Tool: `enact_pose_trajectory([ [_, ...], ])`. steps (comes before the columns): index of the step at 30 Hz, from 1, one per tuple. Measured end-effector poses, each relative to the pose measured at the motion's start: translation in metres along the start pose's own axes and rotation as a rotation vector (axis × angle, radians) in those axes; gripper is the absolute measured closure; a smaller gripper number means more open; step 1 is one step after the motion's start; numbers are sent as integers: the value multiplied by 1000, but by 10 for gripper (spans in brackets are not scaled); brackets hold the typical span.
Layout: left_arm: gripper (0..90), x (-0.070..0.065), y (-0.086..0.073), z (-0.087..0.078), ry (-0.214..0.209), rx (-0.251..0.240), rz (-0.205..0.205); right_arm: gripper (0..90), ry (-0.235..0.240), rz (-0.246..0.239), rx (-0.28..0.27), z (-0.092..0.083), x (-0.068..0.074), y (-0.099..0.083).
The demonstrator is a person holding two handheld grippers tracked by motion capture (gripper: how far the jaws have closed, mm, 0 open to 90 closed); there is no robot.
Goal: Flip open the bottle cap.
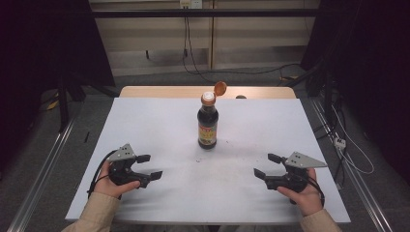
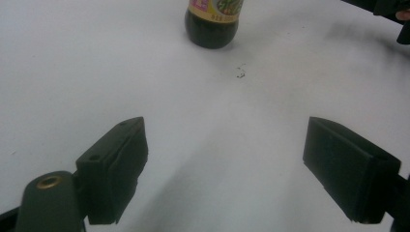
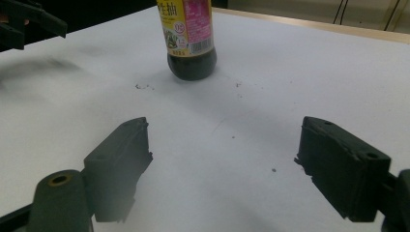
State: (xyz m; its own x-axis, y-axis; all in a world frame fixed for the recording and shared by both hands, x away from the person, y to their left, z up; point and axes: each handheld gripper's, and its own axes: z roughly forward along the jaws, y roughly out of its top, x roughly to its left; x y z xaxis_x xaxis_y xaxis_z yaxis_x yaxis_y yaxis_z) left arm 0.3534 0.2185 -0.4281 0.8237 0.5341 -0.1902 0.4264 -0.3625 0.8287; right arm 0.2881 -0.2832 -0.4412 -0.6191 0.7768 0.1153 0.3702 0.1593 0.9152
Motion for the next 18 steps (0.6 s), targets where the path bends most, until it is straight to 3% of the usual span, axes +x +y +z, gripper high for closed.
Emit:
enact_pose_trajectory([
  [18,154,-1,-7,-6,8,-10,-7,185,-12,-14,9,-4,2,-5],
])
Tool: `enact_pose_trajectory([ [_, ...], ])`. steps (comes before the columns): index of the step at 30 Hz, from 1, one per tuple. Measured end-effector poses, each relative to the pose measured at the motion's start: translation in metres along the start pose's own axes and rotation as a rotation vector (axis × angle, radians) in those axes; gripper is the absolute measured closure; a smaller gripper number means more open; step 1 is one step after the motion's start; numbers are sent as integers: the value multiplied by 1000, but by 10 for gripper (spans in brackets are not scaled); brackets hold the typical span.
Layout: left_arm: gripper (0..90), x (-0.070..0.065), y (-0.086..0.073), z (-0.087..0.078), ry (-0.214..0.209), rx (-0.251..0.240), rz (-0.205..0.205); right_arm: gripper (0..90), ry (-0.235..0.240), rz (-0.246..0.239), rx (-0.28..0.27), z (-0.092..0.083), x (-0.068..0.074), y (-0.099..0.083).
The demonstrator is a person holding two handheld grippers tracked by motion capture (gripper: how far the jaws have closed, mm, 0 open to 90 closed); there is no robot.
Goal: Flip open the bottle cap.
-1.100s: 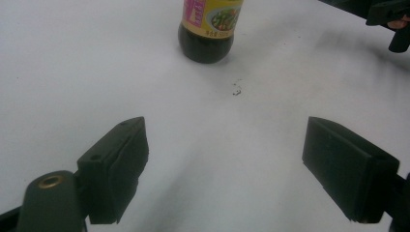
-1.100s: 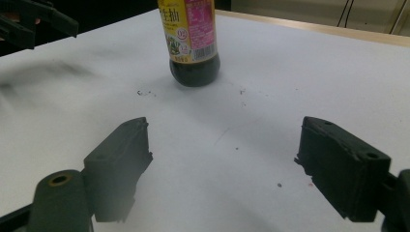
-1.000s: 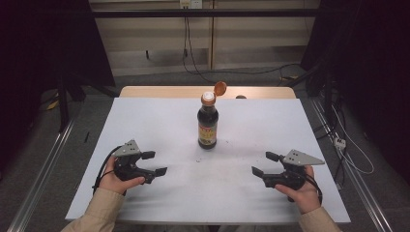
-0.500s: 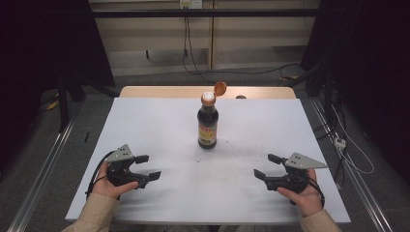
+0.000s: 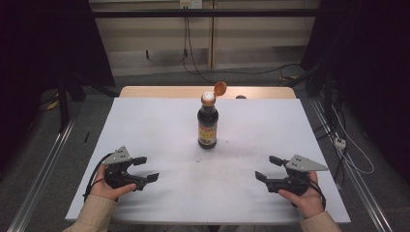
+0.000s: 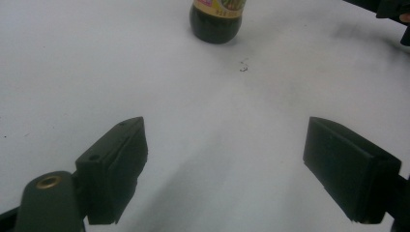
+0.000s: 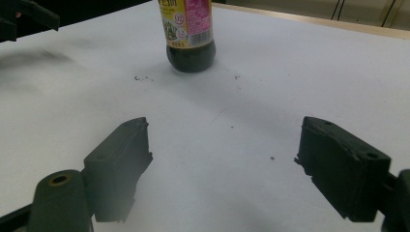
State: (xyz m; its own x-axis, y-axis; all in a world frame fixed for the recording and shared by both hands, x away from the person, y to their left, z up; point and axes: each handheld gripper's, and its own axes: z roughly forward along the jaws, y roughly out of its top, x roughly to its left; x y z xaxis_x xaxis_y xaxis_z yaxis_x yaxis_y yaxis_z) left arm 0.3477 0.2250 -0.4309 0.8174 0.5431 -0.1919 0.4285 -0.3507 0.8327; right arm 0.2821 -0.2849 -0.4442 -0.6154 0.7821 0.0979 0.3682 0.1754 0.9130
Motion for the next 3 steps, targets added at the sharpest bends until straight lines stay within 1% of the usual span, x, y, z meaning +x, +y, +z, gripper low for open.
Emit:
enact_pose_trajectory([
  [3,152,0,-1,0,-2,0,0,185,-2,-2,4,0,0,0],
])
